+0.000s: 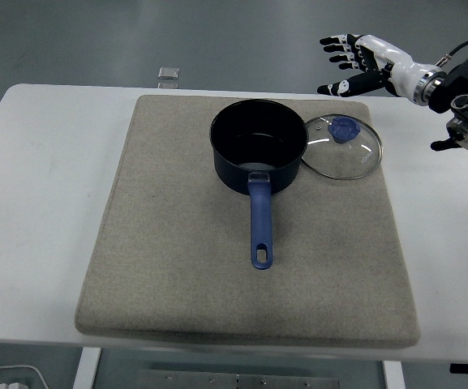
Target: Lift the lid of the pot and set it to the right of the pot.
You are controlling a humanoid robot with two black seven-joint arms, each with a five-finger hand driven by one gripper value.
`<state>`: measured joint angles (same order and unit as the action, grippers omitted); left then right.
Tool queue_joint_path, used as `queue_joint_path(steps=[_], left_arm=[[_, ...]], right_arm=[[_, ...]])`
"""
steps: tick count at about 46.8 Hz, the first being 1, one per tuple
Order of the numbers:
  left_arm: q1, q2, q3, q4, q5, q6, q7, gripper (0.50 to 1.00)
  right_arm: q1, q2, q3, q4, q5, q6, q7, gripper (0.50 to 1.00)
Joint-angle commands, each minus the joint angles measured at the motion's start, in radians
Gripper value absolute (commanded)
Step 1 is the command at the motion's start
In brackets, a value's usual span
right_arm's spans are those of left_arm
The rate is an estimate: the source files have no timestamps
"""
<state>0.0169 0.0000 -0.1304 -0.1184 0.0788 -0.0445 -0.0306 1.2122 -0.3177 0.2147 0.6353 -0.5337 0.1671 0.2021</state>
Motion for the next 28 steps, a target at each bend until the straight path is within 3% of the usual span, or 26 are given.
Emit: queue_joint_path(steps=[1,17,28], left_arm=[[0.000,0.000,0.000,-0.001,-0.001,0.000,0.000,1.000],[0.000,0.000,0.000,0.000,-0.001,0.000,0.000,1.000],[0.000,0.000,0.000,-0.001,-0.001,0.000,0.000,1.000]], right_arm=[[0.000,0.002,-0.001,0.000,0.108,0.005,-0.013,0.915],[-0.028,0.002,-0.001,-0.003,0.489,0.012,-0.015,0.915],[-0.045,0.002,-0.001,-0.011,0.629,0.072,-0.046,0.913]])
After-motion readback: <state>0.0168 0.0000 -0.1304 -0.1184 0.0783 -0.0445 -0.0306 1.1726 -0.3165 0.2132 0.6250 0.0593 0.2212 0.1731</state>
